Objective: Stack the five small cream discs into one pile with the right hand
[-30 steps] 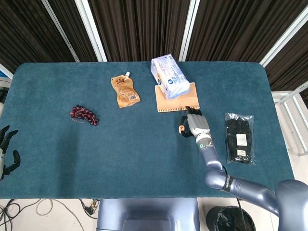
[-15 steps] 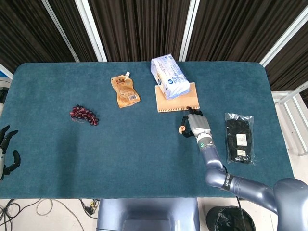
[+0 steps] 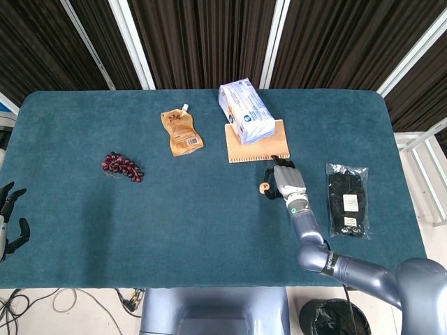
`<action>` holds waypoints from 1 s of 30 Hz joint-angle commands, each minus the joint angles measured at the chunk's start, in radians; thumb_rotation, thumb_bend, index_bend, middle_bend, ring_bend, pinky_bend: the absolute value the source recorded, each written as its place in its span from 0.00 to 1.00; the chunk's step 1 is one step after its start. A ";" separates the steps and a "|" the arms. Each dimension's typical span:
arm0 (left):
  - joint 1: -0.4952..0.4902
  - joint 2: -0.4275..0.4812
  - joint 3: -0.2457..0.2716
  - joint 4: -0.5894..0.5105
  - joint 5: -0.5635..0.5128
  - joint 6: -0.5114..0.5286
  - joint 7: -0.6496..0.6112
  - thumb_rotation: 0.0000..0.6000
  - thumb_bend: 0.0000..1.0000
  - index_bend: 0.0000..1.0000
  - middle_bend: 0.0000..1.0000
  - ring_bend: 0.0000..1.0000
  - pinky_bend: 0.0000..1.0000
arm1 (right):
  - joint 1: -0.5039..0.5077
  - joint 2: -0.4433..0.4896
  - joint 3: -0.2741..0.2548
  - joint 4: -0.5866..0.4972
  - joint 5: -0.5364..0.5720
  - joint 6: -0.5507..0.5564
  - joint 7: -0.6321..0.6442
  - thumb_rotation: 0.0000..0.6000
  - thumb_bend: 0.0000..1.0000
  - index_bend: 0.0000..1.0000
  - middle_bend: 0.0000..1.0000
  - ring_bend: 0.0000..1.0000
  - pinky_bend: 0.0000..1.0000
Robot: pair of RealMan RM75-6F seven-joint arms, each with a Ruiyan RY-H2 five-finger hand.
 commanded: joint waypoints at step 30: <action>-0.001 0.001 0.000 -0.004 -0.007 -0.004 0.007 1.00 0.62 0.17 0.00 0.00 0.00 | 0.010 -0.003 -0.015 0.010 0.003 -0.003 0.011 1.00 0.40 0.45 0.00 0.00 0.00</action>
